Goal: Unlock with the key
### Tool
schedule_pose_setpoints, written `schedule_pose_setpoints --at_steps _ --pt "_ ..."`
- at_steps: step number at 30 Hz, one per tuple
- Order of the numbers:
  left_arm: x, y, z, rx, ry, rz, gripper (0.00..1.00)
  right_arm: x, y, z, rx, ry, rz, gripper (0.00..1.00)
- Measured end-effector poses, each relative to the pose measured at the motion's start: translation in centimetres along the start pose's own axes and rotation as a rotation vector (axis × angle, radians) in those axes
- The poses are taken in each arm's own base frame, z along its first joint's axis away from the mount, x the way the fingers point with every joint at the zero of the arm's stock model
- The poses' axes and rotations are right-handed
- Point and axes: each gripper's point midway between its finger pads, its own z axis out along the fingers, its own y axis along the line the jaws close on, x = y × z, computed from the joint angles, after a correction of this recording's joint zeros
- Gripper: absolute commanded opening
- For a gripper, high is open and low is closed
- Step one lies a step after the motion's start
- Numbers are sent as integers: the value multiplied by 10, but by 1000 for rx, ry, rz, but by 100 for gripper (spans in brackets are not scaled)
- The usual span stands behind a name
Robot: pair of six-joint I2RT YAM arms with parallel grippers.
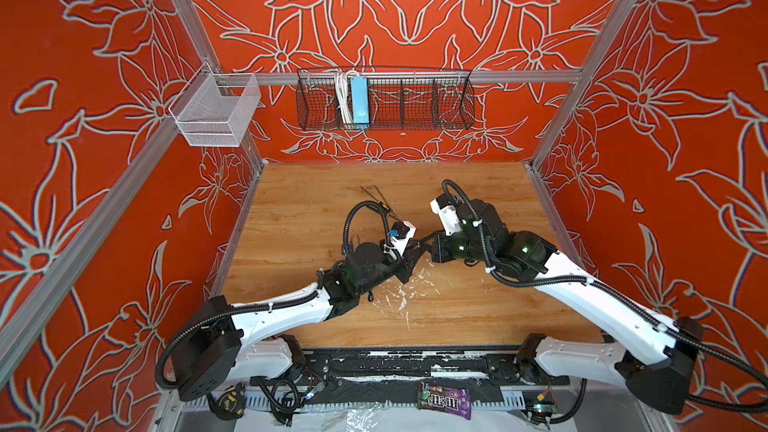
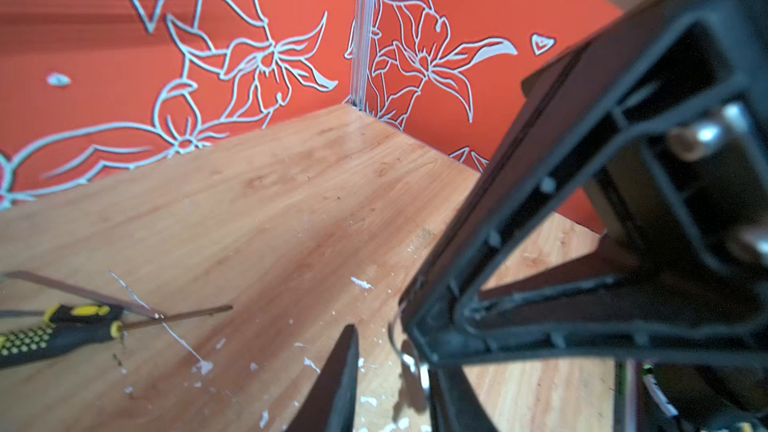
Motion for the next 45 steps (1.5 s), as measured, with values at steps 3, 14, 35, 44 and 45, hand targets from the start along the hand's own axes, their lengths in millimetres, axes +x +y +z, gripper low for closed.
schedule_pose_setpoints --at_steps 3,14,35,44,45 --pt "0 2 2 -12 -4 12 20 -2 2 -4 -6 -11 6 0" --pt "3 0 6 -4 -2 18 10 -7 3 -15 -18 -42 17 0" --pt "-4 -9 2 41 -21 64 9 -11 -2 -16 -9 -51 41 0" --pt "-6 -10 1 46 -24 90 0 -12 -4 -16 -7 -52 53 0" --pt "-6 -10 1 46 -23 91 0 -12 -4 -16 -7 -53 54 0"
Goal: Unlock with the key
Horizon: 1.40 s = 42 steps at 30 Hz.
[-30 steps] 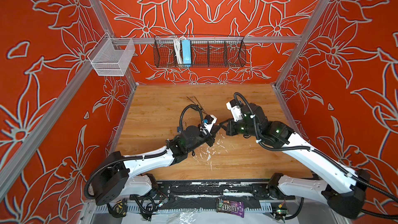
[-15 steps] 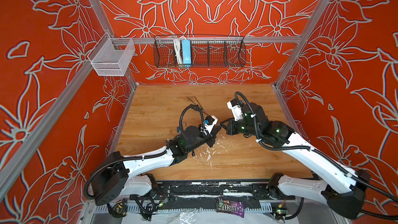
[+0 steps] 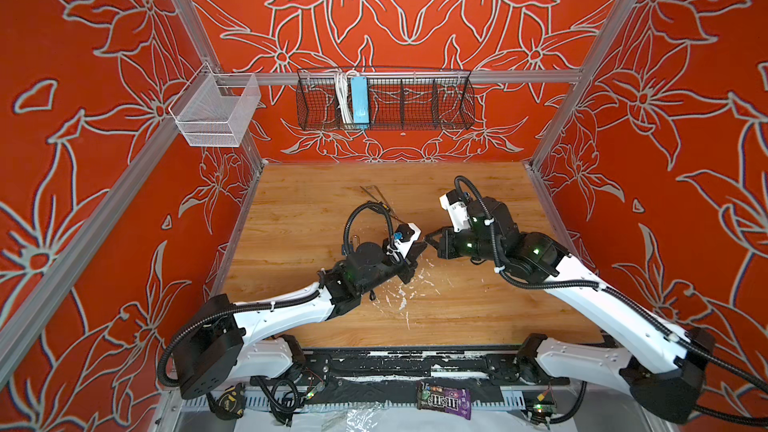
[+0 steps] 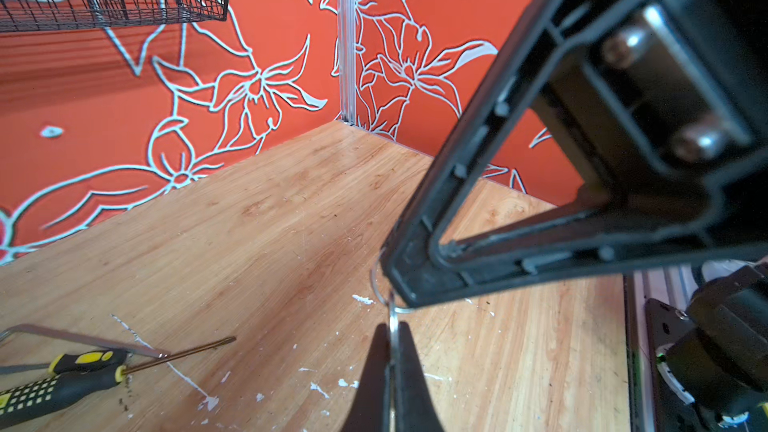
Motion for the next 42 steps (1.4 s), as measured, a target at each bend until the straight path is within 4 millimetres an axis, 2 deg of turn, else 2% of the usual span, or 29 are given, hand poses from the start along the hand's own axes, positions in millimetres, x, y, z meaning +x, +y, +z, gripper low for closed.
schedule_pose_setpoints --at_steps 2,3,5,7,8,10,15,20,25,32,42 --pt "1 0 0 0 5 1 0 -1 -1 0 -1 -1 2 0" --pt "0 0 0 0 6 1 0 -1 -1 0 -1 0 4 4" --pt "-1 -1 1 3 17 4 0 -2 -3 0 1 -2 6 26" --pt "-3 -1 2 5 33 8 0 -5 -4 -1 -7 -4 4 43" --pt "-5 -2 3 8 43 12 0 -7 -5 -2 -17 -7 9 50" --pt "-8 -3 4 14 59 14 0 -12 -7 -4 -40 -19 0 55" --pt "-6 -2 4 64 113 -2 0 -18 -9 -10 -144 -43 -17 54" --pt "-6 11 1 88 149 -43 0 -15 -5 -8 -287 -48 -53 54" --pt "-4 4 -1 147 171 -59 0 -14 4 -3 -401 -42 -102 54" --pt "-6 -1 -2 180 177 -65 0 -16 9 10 -477 -28 -135 46" --pt "-11 2 -2 178 171 -77 0 -2 1 16 -514 0 -137 34"
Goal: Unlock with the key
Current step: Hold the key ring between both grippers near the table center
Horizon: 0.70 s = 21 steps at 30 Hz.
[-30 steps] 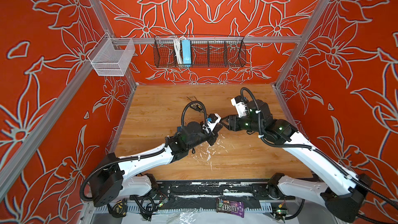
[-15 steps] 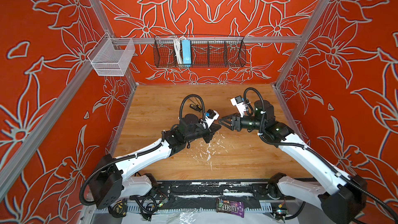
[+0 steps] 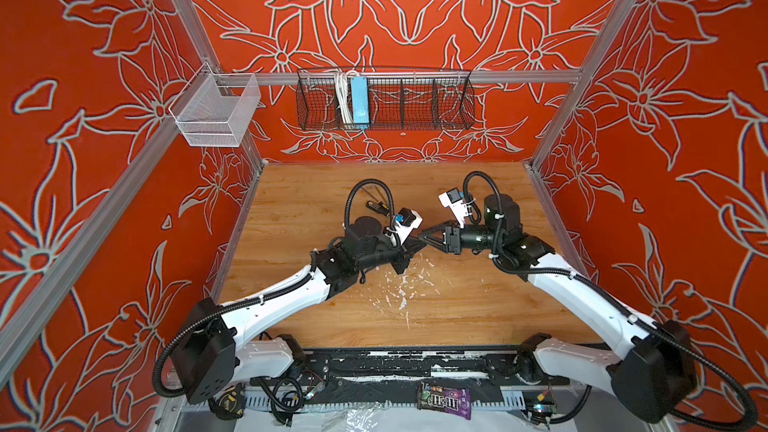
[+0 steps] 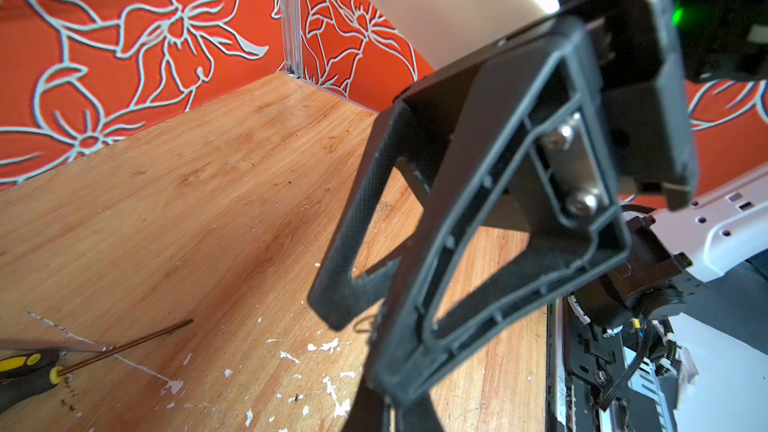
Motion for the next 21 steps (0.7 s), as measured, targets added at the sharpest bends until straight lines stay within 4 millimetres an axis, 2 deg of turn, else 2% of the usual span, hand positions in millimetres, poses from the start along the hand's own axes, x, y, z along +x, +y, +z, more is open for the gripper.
schedule_pose_setpoints --at_steps 3,12,18,19,21 --pt "0 0 1 3 6 -8 0 0 0 0 -11 -2 -10 29" --pt "2 2 3 1 19 -28 0 0 0 0 -39 1 -41 2" --pt "1 2 3 4 18 -43 0 -1 1 -1 -42 -2 -48 0" --pt "1 2 3 4 19 -47 2 -1 0 -1 -42 -2 -48 0" --pt "1 2 3 2 23 -54 24 -1 0 -1 -40 -3 -49 0"
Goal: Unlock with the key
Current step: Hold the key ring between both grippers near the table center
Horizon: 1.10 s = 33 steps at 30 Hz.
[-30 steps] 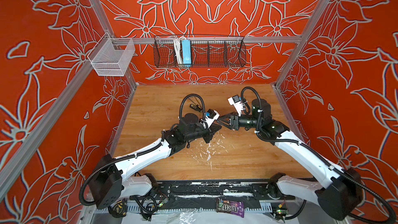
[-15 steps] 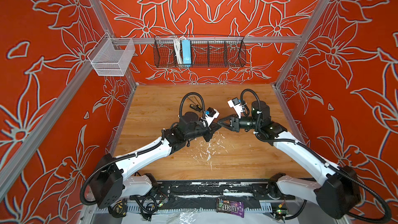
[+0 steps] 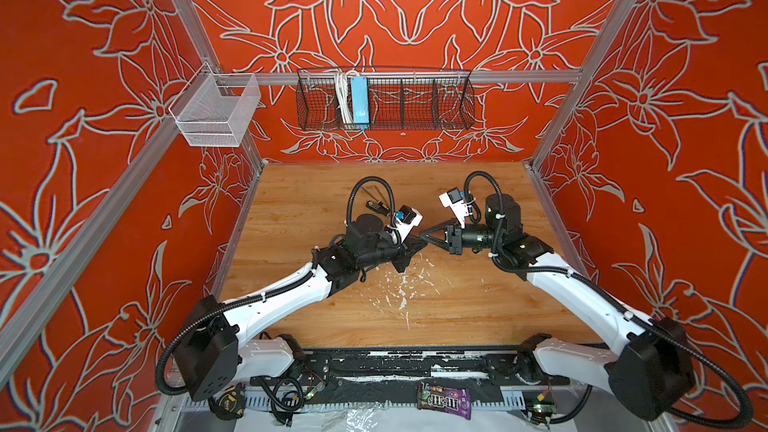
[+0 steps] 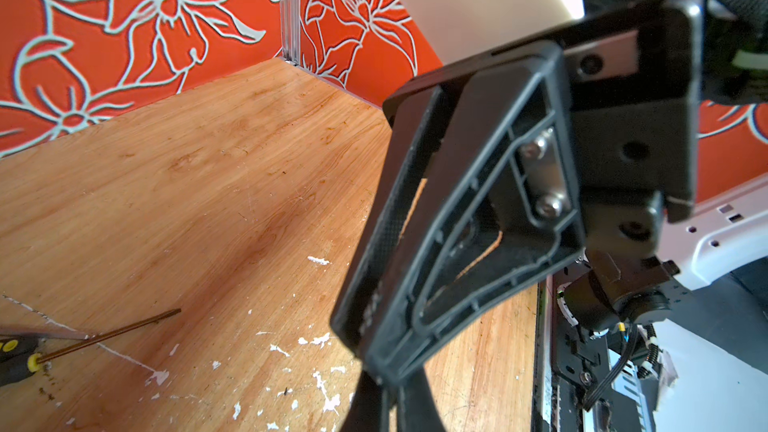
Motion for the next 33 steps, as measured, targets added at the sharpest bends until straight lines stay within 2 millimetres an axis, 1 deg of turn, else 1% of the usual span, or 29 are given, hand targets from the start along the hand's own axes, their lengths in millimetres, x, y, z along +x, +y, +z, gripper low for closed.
schedule_pose_setpoints --at_steps 1,5,8,11,14,16,18,20,22,27,31,33 --pt "0 1 0 -6 -1 -5 34 0 -1 0 10 -3 5 0" --pt "-2 6 -5 -46 -18 -50 53 -2 -11 -2 67 -19 52 0" --pt "0 12 -17 -98 -45 -128 59 -8 -18 -4 108 -66 108 0" --pt "3 22 -31 -169 -92 -285 66 -8 -28 -6 142 -128 182 0" --pt "2 33 -36 -215 -158 -473 69 -8 -40 -8 180 -185 266 0" --pt "0 38 -36 -229 -205 -595 69 -14 -42 -8 193 -232 302 0" --pt "-3 40 -35 -230 -239 -694 67 -23 -39 -7 192 -278 317 0" --pt "-9 39 -32 -219 -278 -778 64 -31 -34 -5 187 -320 328 0" --pt "-17 35 -29 -200 -324 -840 57 -36 -27 -4 182 -367 341 0" --pt "-35 23 -25 -140 -420 -930 39 -46 -14 -2 162 -455 384 0" --pt "-45 23 -25 -117 -481 -970 37 -53 -10 -5 160 -514 423 0" --pt "-50 24 -27 -113 -509 -976 33 -55 -9 -8 161 -538 438 0"
